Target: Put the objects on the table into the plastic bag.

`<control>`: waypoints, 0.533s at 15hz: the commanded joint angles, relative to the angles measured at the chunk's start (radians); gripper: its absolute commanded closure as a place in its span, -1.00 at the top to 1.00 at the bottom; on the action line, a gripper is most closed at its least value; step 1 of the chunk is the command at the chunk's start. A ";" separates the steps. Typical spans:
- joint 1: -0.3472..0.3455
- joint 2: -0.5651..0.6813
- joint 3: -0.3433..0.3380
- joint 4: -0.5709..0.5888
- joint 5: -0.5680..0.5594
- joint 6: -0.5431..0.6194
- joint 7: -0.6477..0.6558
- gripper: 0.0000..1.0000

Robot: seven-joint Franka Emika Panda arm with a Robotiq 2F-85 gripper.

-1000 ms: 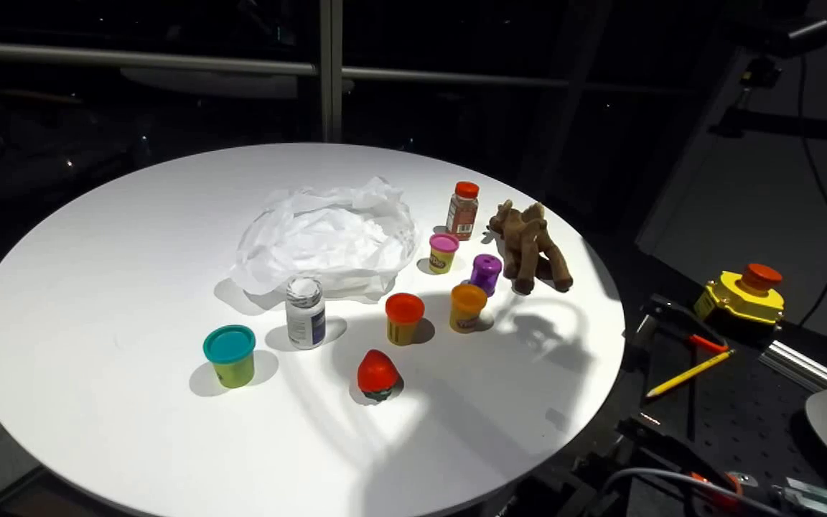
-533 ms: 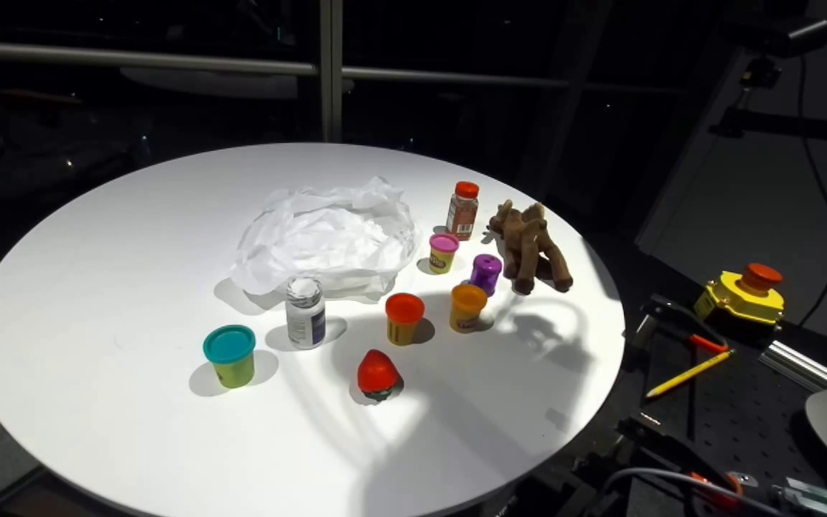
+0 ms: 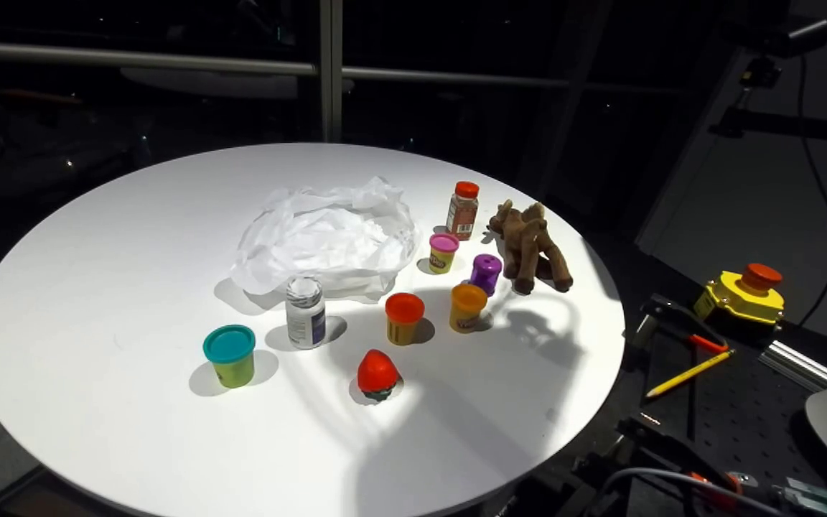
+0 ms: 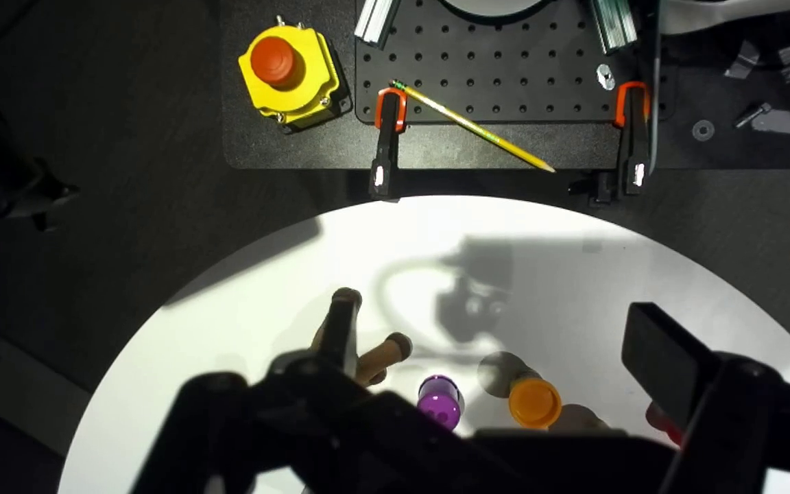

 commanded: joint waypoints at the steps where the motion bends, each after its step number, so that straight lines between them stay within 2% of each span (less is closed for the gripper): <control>1: 0.004 0.200 -0.031 0.094 0.012 0.106 -0.028 1.00; 6: -0.013 0.466 -0.022 0.121 -0.004 0.414 0.055 1.00; 8: -0.013 0.570 -0.027 0.126 -0.007 0.503 0.059 1.00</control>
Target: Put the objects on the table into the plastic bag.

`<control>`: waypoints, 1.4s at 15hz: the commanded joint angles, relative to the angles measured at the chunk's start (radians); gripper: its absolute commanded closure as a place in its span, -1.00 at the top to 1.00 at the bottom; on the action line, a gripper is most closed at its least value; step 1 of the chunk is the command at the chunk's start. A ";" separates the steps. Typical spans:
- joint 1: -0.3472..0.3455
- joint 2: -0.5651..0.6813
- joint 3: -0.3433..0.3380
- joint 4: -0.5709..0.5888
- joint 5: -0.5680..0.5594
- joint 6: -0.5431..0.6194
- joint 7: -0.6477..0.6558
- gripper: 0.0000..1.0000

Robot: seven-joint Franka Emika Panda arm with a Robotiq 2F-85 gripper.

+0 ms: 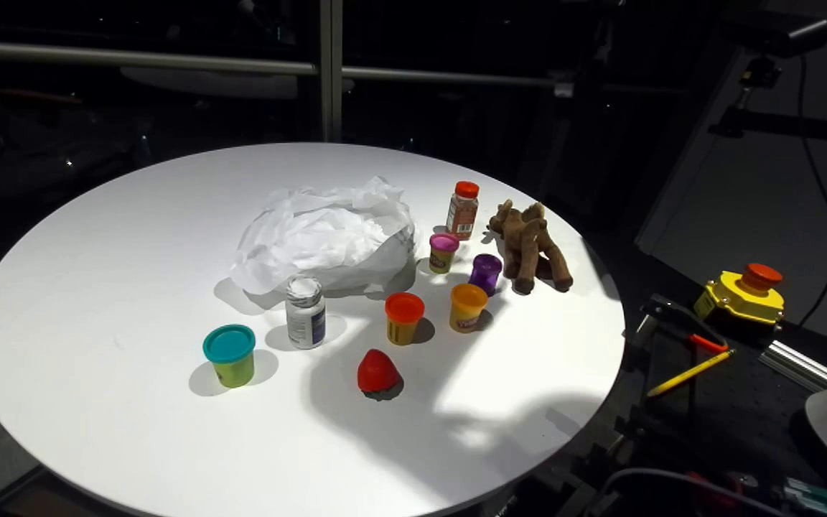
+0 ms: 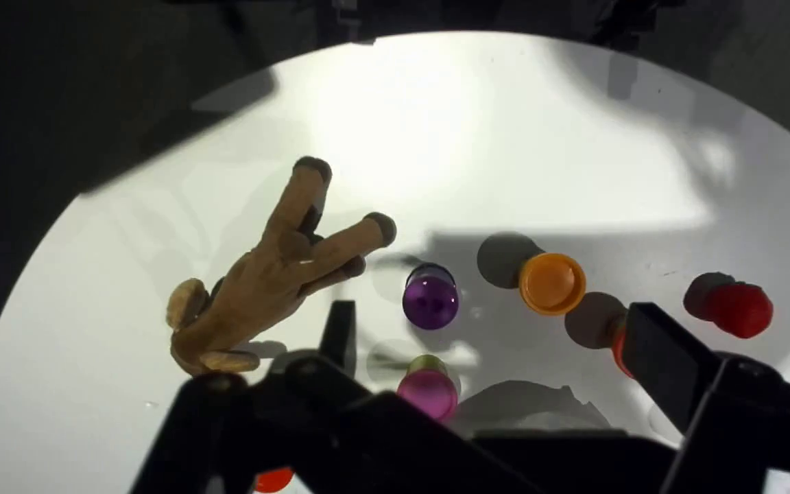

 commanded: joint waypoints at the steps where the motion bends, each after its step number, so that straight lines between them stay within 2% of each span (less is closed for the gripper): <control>1: -0.009 0.204 -0.005 0.052 -0.003 0.138 0.020 1.00; 5: -0.009 0.375 -0.014 0.065 0.000 0.288 0.008 1.00; 6: -0.004 0.305 -0.012 0.026 0.001 0.247 0.007 1.00; 9: -0.002 0.385 -0.017 0.049 0.001 0.285 0.007 1.00; 15: -0.002 0.389 -0.017 0.062 0.001 0.285 0.007 1.00; 18: 0.008 0.435 -0.023 0.072 -0.062 0.326 0.048 1.00; 21: 0.013 0.497 -0.029 0.095 -0.112 0.416 0.067 1.00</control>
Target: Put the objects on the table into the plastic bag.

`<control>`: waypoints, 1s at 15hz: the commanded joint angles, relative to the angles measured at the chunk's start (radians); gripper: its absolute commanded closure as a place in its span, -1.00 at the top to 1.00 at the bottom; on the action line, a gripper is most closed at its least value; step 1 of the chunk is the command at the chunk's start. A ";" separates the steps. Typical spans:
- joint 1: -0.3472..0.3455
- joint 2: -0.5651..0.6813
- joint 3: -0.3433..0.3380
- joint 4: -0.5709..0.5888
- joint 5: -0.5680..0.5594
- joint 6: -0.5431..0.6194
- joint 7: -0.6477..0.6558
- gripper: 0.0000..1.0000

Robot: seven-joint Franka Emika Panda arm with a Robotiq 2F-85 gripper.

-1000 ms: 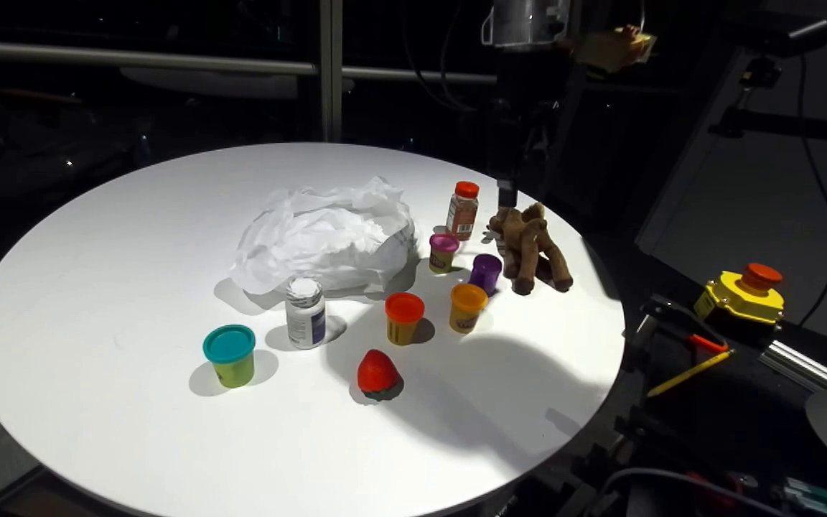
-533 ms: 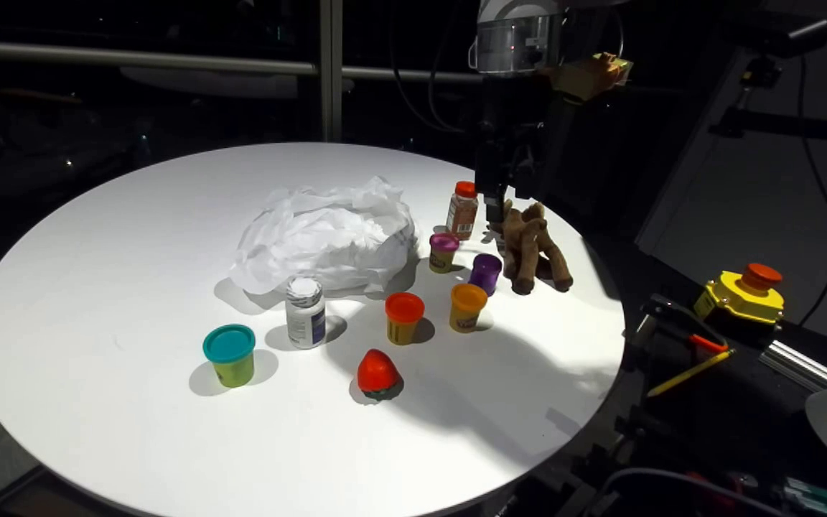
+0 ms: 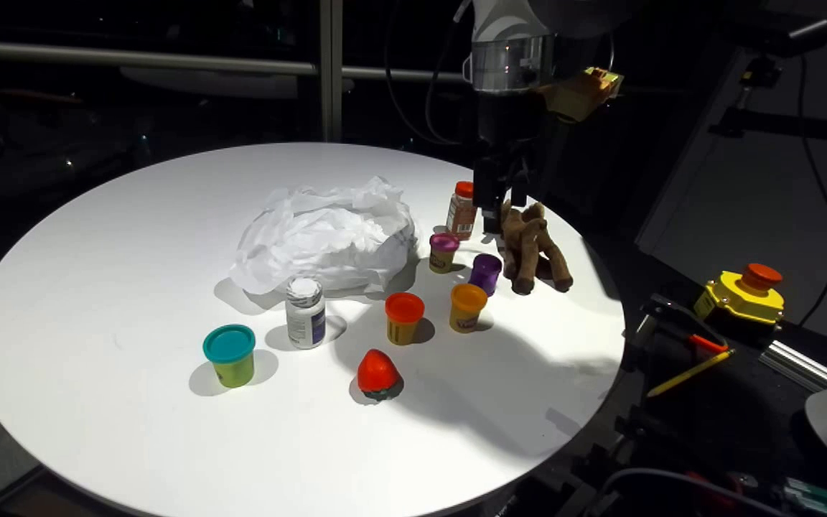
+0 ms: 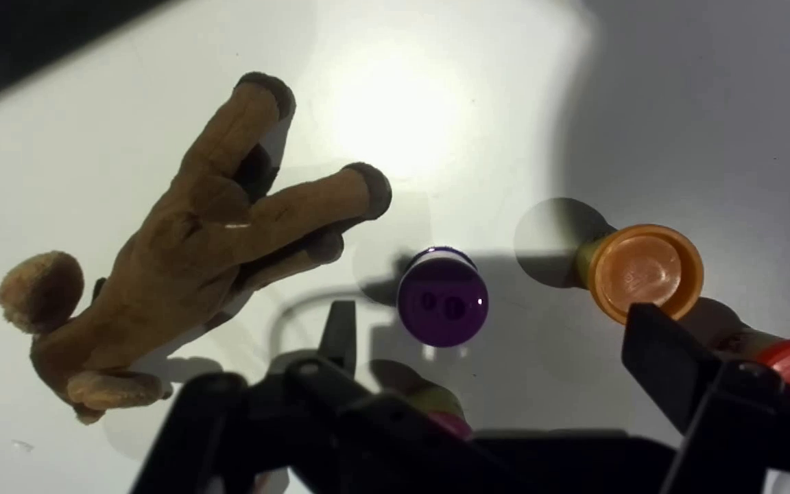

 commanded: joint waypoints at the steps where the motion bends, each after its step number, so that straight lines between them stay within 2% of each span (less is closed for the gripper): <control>1: 0.018 0.083 -0.018 0.042 -0.051 0.107 0.036 1.00; 4: 0.015 0.152 -0.024 0.067 -0.026 0.214 0.024 1.00; 9: 0.030 0.258 -0.076 0.120 -0.035 0.333 0.044 1.00; 15: 0.017 0.354 -0.085 0.180 0.014 0.388 0.011 1.00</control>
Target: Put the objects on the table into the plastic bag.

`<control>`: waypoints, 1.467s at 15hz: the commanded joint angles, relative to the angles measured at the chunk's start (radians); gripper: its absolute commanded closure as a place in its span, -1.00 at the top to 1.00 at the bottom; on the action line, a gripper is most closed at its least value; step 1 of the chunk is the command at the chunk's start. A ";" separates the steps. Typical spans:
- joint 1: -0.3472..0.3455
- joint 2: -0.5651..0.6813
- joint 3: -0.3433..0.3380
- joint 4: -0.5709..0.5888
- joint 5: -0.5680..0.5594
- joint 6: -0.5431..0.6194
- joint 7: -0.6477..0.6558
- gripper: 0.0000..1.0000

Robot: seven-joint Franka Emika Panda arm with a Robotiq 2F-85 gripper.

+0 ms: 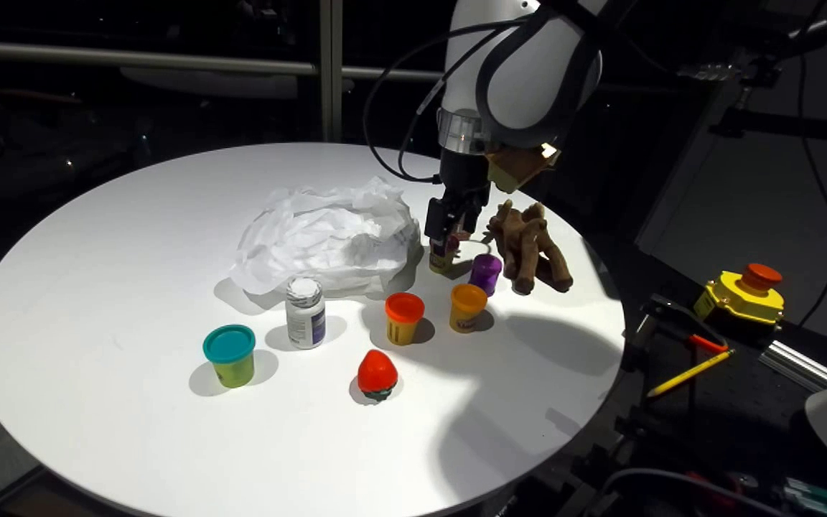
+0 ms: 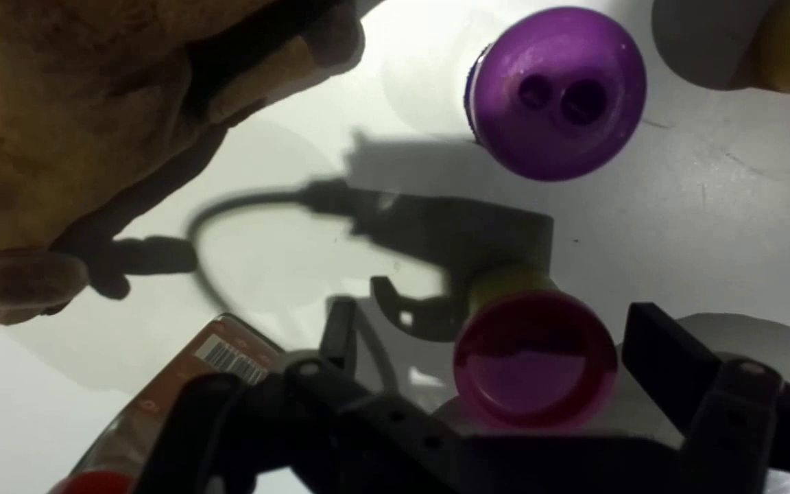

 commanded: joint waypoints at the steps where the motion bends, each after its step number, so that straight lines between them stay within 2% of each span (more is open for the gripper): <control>1: 0.005 0.046 -0.003 0.044 0.032 0.032 -0.011 1.00; 2: 0.002 0.050 0.001 0.048 0.041 0.034 -0.015 0.65; 9: 0.008 -0.011 -0.004 -0.012 0.041 0.062 -0.021 -0.42; 14: 0.105 -0.136 -0.069 -0.017 -0.002 -0.119 0.120 -0.45; 17: 0.130 -0.153 -0.045 0.064 0.013 -0.209 0.213 -0.45; 22: 0.153 0.001 -0.034 0.266 0.037 -0.188 0.377 -0.45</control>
